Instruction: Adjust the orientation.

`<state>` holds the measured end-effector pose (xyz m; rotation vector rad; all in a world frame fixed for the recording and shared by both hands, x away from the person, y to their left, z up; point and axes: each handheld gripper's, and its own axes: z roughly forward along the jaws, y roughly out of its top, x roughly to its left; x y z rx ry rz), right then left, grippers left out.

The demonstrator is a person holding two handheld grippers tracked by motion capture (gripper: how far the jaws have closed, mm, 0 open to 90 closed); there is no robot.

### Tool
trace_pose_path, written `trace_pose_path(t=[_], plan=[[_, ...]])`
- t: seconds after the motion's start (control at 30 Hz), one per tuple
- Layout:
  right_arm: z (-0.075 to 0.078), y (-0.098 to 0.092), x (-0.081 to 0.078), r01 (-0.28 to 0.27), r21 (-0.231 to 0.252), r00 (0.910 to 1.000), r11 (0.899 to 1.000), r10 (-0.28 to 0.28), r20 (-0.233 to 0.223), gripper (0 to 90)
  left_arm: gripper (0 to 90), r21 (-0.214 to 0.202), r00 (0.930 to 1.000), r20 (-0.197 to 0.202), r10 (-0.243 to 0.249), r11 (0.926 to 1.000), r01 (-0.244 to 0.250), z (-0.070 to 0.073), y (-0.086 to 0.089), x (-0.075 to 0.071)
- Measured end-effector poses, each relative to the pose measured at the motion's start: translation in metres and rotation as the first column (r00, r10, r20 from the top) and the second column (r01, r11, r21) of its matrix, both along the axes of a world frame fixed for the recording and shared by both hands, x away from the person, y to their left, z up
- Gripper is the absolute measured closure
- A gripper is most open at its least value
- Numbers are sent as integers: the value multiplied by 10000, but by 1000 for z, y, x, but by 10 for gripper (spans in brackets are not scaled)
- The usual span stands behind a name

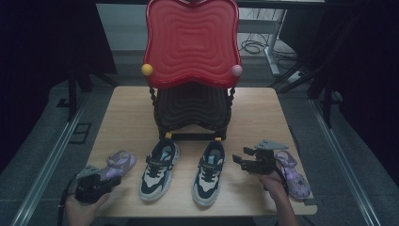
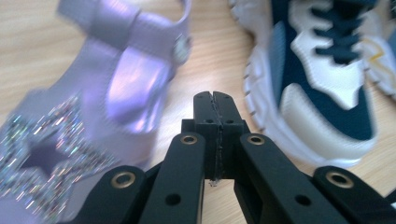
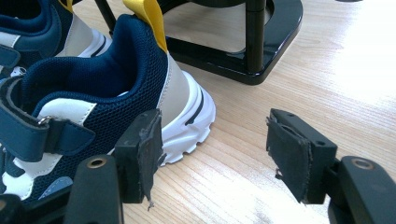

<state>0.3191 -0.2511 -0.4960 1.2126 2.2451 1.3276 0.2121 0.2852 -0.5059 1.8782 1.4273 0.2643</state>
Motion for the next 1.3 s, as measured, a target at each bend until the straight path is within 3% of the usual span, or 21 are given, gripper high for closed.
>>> trace_pose_path(t=[0.17,0.57,0.87,1.3], plan=[[-2,1,-1,22,-33,10000,10000,-23,-56,364,900,236,9997,-52,256,9994,-255,-6,6,-8],[-4,2,-6,-59,-95,9999,9999,58,-107,367,900,200,9974,-365,625,9979,-618,-16,23,-23],[-3,2,-8,-28,-189,10000,9998,26,-91,368,900,89,9964,-341,770,9970,-767,-19,28,-24],[-4,0,-8,189,-205,9996,9996,-194,-203,370,900,417,9922,-37,1250,9913,-1247,-19,33,-30]])
